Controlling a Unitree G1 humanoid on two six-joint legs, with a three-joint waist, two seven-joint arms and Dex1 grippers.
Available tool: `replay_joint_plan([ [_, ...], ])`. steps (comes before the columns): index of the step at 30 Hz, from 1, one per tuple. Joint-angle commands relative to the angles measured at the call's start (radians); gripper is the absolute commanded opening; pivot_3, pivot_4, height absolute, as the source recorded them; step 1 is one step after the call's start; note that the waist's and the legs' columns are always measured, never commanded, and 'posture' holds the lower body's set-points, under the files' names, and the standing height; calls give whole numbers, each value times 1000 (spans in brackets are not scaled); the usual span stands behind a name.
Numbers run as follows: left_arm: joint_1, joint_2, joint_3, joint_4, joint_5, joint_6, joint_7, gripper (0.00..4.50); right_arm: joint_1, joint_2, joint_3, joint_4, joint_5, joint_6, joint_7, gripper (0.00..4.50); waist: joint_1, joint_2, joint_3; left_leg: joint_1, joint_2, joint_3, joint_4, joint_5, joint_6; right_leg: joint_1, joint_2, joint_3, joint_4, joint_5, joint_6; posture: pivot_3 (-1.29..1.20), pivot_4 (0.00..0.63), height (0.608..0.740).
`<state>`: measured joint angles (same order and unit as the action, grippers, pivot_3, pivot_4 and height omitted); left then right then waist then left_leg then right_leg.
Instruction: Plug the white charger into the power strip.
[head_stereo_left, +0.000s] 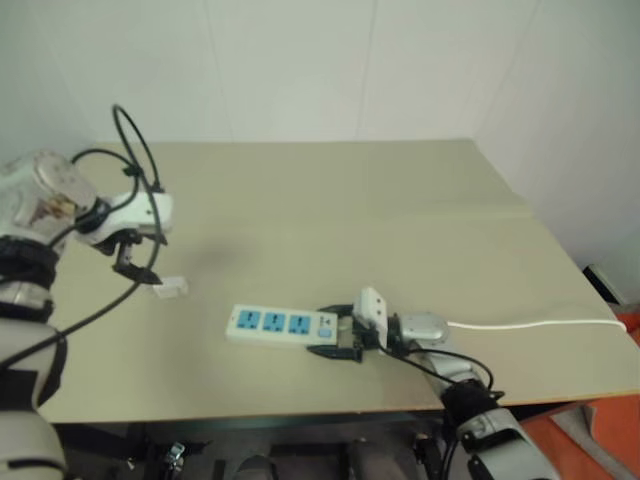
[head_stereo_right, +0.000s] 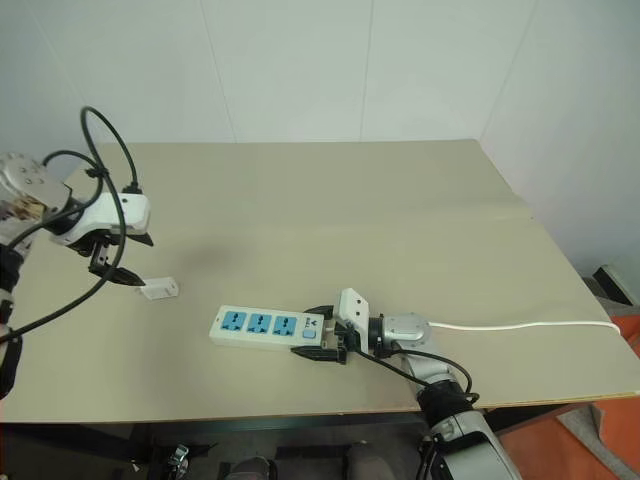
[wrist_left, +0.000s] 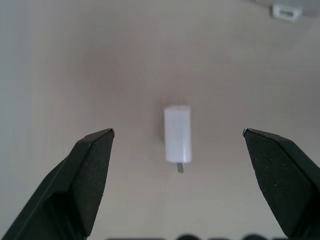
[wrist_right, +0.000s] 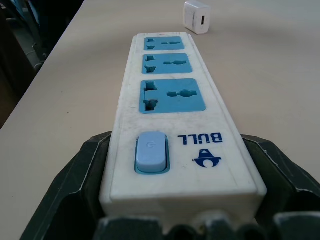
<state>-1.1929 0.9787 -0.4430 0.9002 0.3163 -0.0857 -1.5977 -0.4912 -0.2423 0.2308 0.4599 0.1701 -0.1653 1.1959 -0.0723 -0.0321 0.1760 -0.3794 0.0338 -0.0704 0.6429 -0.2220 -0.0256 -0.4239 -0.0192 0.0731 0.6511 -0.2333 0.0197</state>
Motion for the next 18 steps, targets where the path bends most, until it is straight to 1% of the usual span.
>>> replay_joint_plan([
  [1, -56, -10, -16, 66, 56, -50, 12, 4500, 20, 15, 29, -18, -5, 23, -2, 3420, -1, -1, 0, 0, 0, 0, 0, 0, 0, 0, 0, 0, 0, 0, 0, 0, 150, 740],
  [10, -81, -94, -41, 229, 152, -51, 80, 4500, 50, 21, 33, -55, -7, 38, -24, 3420, -1, -1, 1, 0, 0, 0, 0, 0, 0, 0, 0, 0, 1, 0, 0, 0, 150, 740],
  [18, -75, -159, -55, 285, 198, -62, 132, 4500, 74, 17, 31, -88, -4, 52, -46, 3420, -1, -3, 1, 0, 0, 0, 0, 0, 0, 0, 0, 0, 2, 0, 0, 0, 150, 740],
])
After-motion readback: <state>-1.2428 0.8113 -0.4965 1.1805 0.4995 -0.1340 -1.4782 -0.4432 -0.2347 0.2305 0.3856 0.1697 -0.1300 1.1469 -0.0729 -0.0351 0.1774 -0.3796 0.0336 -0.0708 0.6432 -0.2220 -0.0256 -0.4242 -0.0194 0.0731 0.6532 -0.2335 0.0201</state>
